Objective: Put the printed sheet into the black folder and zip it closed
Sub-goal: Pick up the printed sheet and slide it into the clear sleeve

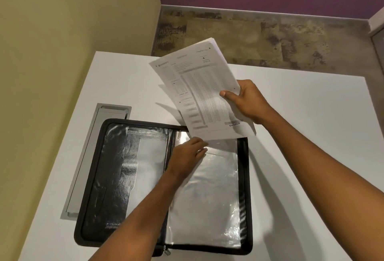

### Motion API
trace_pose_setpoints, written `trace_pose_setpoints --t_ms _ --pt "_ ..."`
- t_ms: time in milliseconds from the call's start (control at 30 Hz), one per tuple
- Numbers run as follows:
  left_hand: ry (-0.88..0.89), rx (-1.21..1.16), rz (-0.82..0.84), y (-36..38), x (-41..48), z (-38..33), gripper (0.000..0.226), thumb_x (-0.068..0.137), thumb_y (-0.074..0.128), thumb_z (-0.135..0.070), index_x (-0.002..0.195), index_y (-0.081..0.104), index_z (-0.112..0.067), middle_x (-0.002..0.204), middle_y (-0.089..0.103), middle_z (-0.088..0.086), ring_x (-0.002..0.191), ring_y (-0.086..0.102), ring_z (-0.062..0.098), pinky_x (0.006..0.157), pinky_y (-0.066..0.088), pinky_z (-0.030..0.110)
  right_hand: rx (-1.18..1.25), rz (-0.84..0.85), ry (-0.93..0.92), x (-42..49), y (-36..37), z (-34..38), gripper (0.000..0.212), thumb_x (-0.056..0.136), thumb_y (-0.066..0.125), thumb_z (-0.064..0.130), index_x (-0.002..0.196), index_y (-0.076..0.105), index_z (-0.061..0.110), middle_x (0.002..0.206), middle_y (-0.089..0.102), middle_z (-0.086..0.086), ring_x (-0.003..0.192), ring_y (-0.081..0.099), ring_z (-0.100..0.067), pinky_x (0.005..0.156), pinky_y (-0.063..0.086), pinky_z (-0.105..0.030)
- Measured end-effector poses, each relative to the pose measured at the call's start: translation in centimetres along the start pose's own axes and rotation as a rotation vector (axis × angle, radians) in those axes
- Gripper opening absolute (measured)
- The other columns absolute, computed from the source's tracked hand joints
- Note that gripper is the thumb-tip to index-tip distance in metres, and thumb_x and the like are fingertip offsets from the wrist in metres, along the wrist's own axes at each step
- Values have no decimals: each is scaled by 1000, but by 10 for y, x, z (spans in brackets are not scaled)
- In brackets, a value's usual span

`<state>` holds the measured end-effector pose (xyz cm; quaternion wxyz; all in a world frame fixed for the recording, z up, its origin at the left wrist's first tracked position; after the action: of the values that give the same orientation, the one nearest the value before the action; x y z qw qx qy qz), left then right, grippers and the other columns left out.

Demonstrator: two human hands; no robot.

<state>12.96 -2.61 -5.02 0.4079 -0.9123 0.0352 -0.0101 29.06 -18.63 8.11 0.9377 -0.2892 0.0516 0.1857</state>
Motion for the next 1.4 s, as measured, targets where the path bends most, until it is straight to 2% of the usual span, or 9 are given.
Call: trace_pose_setpoints --t_ms 133,200,333,567,833,1100,1167,1233,1400 --pt "9 -22 -24 11 -2 -14 16 97 68 -31 111 76 -28 111 70 -16 89 69 7 71 52 23 -16 78 1 6 11 -3 35 97 67 28 129 69 16 120 72 -1 103 70 -19 85 57 -32" --pt "11 -45 -31 15 -3 -20 16 97 68 -29 111 77 -26 111 71 -15 89 70 7 72 51 20 3 97 28 8 15 -8 36 96 68 30 130 68 17 120 72 -1 103 70 -19 87 58 -34" --pt "-12 -79 -29 24 -1 -29 20 98 65 -29 112 78 -23 113 73 -12 93 73 14 74 59 33 67 115 85 14 22 -22 34 96 69 29 127 70 17 119 74 -1 101 73 -17 92 60 -44" --pt "-41 -83 -73 27 11 -52 25 100 63 -26 120 76 -21 117 76 -7 101 72 16 83 55 30 152 102 138 37 10 -33 41 94 72 26 132 67 14 125 72 -1 108 71 -20 100 56 -49" --pt "-37 -16 -76 42 22 -76 18 97 60 -20 107 74 -24 101 77 -7 90 72 16 74 58 36 112 227 127 47 19 -29 41 95 70 29 134 66 18 125 72 0 107 72 -21 96 58 -49" --pt "-114 30 -16 56 28 -79 22 99 39 -34 97 60 -27 89 67 -13 80 63 13 65 51 34 161 230 127 46 33 -35 38 95 70 25 132 66 16 125 71 -1 106 71 -18 93 58 -41" --pt "-123 27 -3 55 30 -79 16 99 42 -33 97 57 -27 85 63 -12 76 60 14 62 48 33 172 226 142 48 35 -39 38 95 71 26 131 66 17 124 71 -1 106 71 -20 95 57 -44" --pt "-87 54 13 54 34 -82 9 99 51 -25 98 60 -28 86 66 -8 75 63 18 62 52 35 183 224 157 51 33 -43 39 94 72 27 132 66 18 124 72 0 108 71 -21 98 57 -47" --pt "-50 148 37 48 43 -91 10 92 57 -16 89 61 -24 75 64 -4 63 61 21 57 52 40 245 225 189 59 33 -49 40 93 72 26 132 66 18 127 71 -1 112 69 -24 99 55 -47"
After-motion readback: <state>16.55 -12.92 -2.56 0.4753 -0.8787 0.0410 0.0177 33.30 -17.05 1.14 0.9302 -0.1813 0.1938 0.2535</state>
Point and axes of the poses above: each hand's wrist, its own x-axis towards the middle knuckle, its own y-axis out of the palm, z = x × y, the point moved 6 cm from there along x, towards the middle knuckle
